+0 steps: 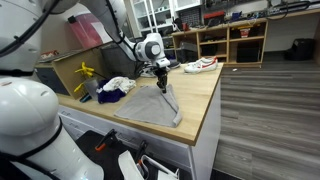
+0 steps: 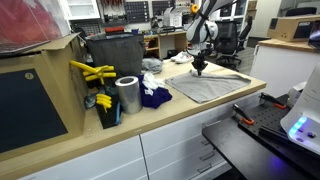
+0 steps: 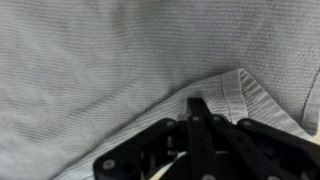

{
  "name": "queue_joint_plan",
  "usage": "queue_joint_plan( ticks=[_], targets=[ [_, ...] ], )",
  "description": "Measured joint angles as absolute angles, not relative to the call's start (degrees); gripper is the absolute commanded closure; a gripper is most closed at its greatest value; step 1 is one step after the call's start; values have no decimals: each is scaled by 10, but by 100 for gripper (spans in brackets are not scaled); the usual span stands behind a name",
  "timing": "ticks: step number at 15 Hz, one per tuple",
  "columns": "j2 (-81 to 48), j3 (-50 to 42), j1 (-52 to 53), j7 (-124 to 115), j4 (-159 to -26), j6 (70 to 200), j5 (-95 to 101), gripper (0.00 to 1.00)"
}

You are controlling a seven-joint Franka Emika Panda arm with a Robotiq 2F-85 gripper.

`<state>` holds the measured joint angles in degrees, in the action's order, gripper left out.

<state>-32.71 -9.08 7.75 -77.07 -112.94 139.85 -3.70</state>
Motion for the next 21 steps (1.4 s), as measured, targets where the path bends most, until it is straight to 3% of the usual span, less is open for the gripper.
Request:
queue_joint_plan(
  ticks=[4, 5, 6, 8, 17, 21],
  targets=[
    [-311, -100, 78, -771, -1127, 1403, -20, 100],
    [-305, -103, 78, -771, -1127, 1403, -14, 95],
    [-298, -105, 77, -771, -1127, 1403, -8, 73],
    [-290, -106, 77, -771, -1127, 1403, -1, 69],
    [-330, -99, 81, -771, -1110, 1403, 0, 3],
    [-353, -100, 80, -771, -1093, 1402, 0, 0]
  ],
)
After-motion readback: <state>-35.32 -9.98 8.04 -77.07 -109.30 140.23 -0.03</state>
